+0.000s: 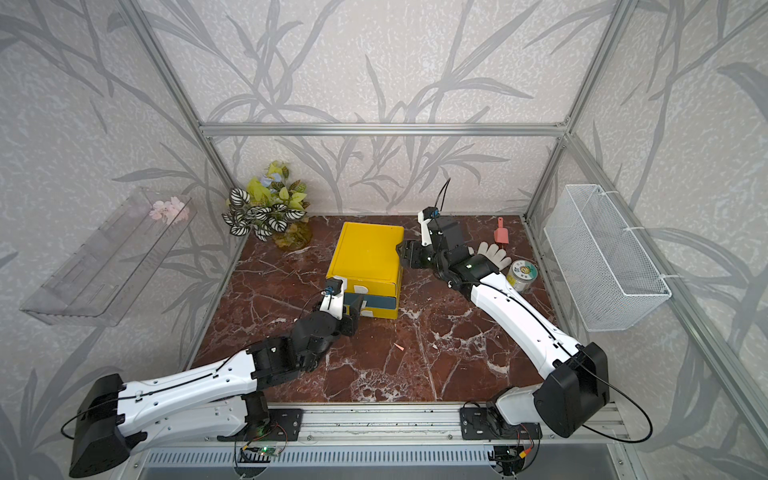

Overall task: Take the keys out of the drawer
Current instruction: Open the drawer in the storage box.

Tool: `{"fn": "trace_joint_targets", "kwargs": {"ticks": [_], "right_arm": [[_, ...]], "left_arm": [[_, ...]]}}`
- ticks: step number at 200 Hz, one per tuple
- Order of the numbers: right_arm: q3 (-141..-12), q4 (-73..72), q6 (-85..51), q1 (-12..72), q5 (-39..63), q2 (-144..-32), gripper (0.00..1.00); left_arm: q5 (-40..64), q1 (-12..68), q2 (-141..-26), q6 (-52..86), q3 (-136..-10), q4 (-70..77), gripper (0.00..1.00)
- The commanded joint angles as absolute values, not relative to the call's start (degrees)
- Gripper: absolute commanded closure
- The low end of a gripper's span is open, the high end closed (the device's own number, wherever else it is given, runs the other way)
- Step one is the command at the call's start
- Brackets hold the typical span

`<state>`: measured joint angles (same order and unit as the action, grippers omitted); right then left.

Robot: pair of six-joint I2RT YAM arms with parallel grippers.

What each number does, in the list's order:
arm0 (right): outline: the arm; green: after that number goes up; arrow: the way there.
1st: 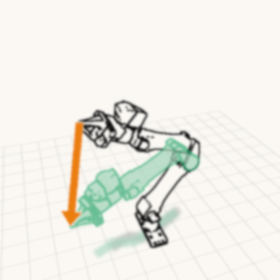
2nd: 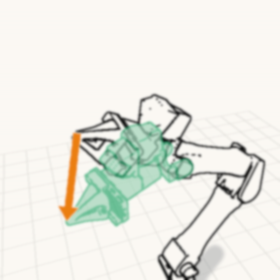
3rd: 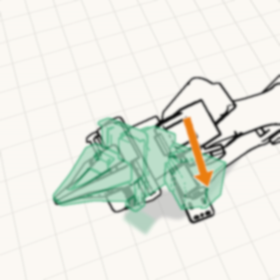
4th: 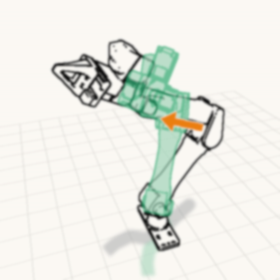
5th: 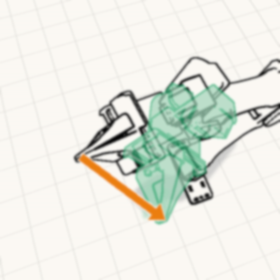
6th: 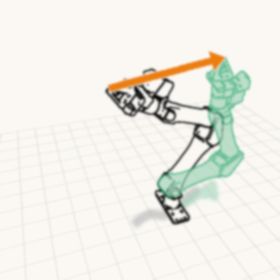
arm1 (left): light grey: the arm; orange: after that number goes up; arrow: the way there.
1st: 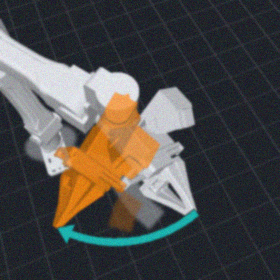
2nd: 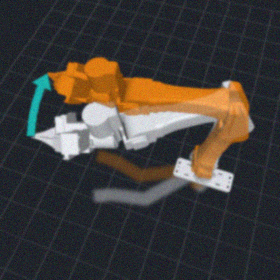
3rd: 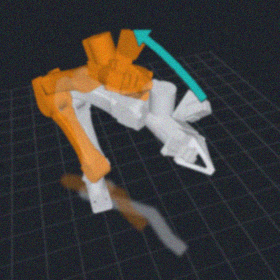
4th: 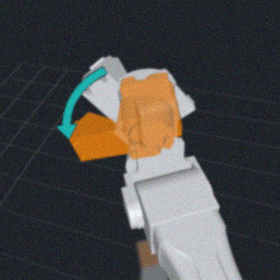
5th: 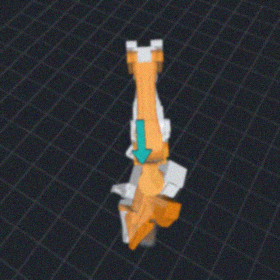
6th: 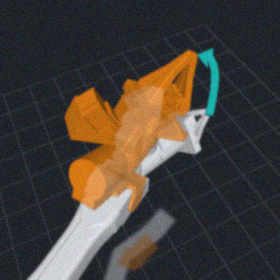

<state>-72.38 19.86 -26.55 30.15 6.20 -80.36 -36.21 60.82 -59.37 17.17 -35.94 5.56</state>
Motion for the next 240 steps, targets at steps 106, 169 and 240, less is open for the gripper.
{"fn": "trace_joint_targets", "kwargs": {"ticks": [106, 169, 240], "right_arm": [[-70.77, 19.72, -27.33, 33.02, 3.96, -79.20, 0.27], [-69.46, 17.93, -28.09, 32.99, 3.68, -78.82, 0.27], [-68.47, 17.05, -29.28, 33.18, 6.67, -81.05, 0.28]], "left_arm": [[-40.05, 61.08, -67.98, 19.41, -36.20, 15.82, 0.46], [-44.43, 61.06, -70.42, 22.67, -36.93, 18.28, 0.49], [-45.48, 61.05, -71.99, 22.72, -37.74, 19.37, 0.53]]}}
